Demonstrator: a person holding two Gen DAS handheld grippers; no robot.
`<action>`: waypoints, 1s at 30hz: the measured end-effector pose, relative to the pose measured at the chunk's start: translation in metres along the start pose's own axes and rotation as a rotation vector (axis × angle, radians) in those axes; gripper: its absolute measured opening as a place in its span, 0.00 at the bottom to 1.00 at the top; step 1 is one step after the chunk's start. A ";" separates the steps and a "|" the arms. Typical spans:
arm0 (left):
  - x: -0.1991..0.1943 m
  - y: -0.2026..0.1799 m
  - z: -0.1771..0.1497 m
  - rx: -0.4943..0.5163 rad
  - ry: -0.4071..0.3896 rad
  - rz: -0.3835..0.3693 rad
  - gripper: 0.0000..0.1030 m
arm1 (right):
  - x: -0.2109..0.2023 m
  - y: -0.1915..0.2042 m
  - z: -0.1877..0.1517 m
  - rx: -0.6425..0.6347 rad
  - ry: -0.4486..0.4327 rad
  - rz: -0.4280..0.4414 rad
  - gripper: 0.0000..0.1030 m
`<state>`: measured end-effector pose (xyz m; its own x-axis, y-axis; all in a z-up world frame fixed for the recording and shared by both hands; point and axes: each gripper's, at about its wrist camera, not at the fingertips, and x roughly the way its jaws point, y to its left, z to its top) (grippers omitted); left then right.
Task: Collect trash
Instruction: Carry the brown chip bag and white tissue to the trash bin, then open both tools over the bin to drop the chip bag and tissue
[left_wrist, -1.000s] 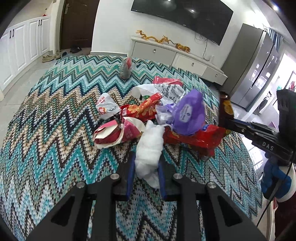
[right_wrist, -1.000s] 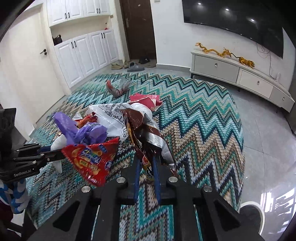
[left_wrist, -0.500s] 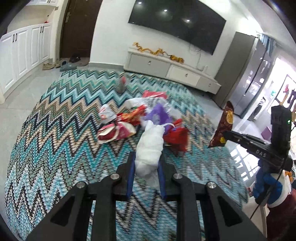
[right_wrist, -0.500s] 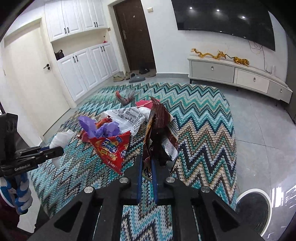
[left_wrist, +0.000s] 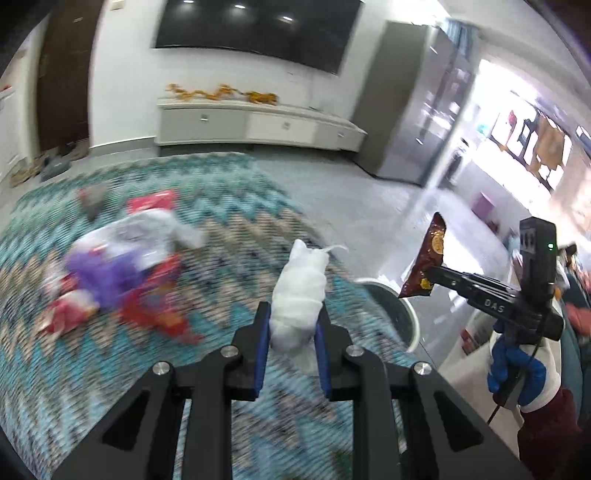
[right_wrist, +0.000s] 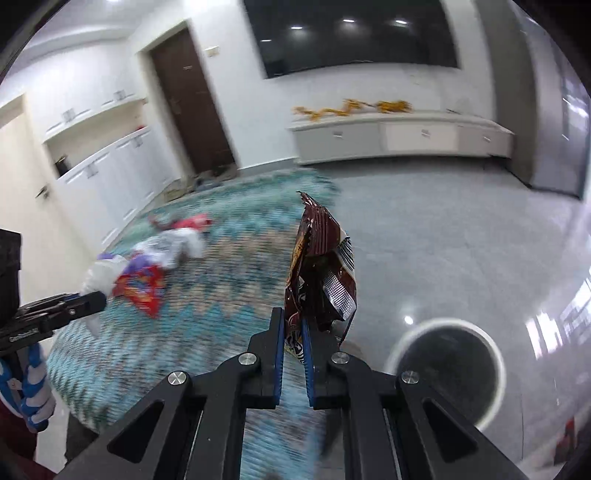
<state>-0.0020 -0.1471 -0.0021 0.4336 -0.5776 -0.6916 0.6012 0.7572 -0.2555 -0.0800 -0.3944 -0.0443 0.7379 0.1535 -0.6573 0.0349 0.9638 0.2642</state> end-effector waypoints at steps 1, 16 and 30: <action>0.011 -0.012 0.003 0.023 0.015 -0.012 0.20 | -0.001 -0.013 -0.004 0.020 0.005 -0.028 0.09; 0.191 -0.169 0.044 0.223 0.241 -0.104 0.21 | 0.031 -0.175 -0.045 0.289 0.130 -0.232 0.10; 0.255 -0.190 0.052 0.120 0.313 -0.128 0.51 | 0.050 -0.218 -0.061 0.369 0.175 -0.284 0.40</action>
<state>0.0292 -0.4543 -0.0952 0.1346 -0.5297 -0.8374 0.7200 0.6329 -0.2846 -0.0917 -0.5834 -0.1777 0.5414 -0.0395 -0.8398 0.4781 0.8362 0.2688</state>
